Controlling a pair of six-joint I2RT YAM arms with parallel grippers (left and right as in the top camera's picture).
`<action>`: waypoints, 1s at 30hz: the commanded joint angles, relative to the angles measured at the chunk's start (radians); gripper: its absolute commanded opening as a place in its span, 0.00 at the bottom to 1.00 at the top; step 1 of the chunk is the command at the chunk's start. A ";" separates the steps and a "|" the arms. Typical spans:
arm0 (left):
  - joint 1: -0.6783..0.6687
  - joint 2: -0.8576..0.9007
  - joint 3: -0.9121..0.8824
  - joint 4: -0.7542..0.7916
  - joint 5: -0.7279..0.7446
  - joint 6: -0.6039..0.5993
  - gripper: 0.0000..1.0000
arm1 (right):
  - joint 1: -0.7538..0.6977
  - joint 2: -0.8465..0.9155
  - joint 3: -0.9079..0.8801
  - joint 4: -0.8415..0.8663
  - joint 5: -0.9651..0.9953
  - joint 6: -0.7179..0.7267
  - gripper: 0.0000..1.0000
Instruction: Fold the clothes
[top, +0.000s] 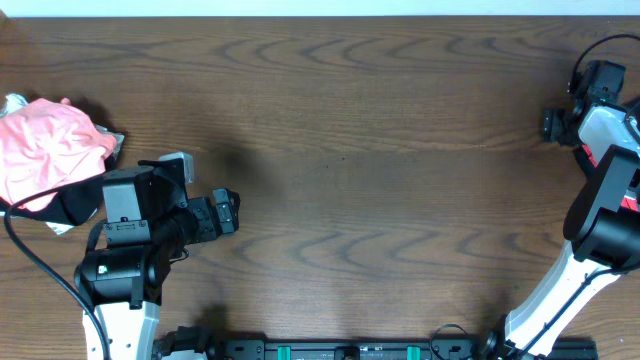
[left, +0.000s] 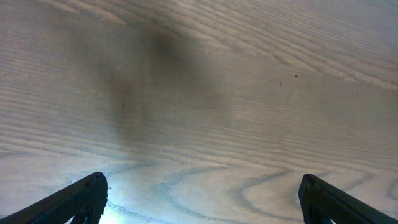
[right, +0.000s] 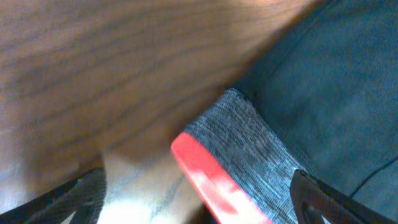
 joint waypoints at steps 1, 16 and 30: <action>-0.005 -0.001 0.020 0.001 0.014 -0.009 0.98 | -0.019 0.038 0.018 0.017 0.016 -0.022 0.93; -0.005 -0.001 0.020 0.010 0.014 -0.010 0.98 | -0.085 0.114 0.018 0.015 0.030 0.019 0.73; -0.005 -0.001 0.020 0.013 0.014 -0.010 0.98 | -0.065 -0.069 0.028 -0.029 -0.058 0.130 0.01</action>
